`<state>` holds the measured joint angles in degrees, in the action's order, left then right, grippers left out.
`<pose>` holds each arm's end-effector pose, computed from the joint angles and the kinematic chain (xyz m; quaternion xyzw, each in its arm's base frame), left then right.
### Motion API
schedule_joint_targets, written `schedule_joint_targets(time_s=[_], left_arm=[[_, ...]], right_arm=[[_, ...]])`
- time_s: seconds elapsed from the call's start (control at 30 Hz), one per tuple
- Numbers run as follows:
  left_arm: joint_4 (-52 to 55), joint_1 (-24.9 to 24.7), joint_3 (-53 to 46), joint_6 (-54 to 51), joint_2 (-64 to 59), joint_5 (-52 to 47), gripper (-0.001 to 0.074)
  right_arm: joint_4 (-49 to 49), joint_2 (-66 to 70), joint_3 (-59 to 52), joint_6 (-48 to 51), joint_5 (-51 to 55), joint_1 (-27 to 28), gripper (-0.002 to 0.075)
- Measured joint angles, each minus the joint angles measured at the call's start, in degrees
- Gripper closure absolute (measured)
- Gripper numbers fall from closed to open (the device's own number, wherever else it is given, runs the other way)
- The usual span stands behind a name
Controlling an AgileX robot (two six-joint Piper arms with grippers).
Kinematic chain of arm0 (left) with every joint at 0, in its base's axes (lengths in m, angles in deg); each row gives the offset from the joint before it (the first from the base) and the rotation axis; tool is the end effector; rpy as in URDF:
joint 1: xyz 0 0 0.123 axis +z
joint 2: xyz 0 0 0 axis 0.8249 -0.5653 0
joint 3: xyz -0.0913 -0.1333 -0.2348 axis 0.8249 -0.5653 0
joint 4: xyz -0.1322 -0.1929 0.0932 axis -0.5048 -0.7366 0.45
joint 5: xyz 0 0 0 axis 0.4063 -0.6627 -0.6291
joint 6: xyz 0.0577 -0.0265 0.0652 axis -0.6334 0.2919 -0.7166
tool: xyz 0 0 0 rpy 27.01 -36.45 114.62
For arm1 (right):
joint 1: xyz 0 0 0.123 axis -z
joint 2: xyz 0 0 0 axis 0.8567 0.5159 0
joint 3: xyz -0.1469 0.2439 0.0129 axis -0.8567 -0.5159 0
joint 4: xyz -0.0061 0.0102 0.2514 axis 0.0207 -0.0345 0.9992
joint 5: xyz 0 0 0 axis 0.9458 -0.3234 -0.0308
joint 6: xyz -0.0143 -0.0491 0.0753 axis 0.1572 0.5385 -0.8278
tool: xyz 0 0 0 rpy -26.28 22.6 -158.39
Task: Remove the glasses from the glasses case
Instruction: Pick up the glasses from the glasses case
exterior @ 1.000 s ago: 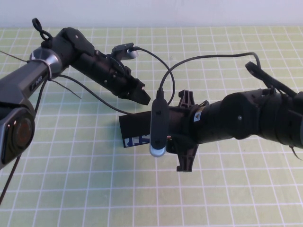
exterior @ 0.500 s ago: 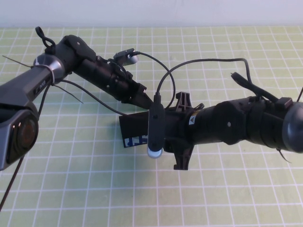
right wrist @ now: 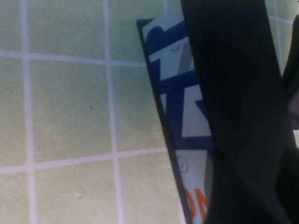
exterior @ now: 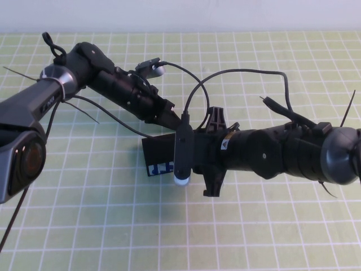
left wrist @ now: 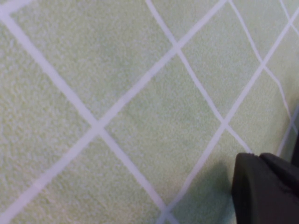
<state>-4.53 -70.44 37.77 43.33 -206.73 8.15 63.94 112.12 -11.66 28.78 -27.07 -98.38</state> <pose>0.4794 -0.1941 0.1512 0.3075 0.8642 -0.3773 0.1273 0.3098 0.2576 0.1917 -0.6907 0.5949 -0.0576 0.4071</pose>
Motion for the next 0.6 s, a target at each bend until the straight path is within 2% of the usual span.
schedule_joint_targets(time_s=[0.17, 0.6], left_arm=[[0.0, 0.0, 0.0, 0.0, 0.0, 0.0, 0.0739], [0.0, 0.0, 0.0, 0.0, 0.0, 0.0, 0.0739]], right_arm=[[-0.1, 1.2, 0.0, 0.0, -0.8, 0.0, 0.0519], [-0.1, 1.8, 0.0, 0.0, -3.4, 0.0, 0.0524]])
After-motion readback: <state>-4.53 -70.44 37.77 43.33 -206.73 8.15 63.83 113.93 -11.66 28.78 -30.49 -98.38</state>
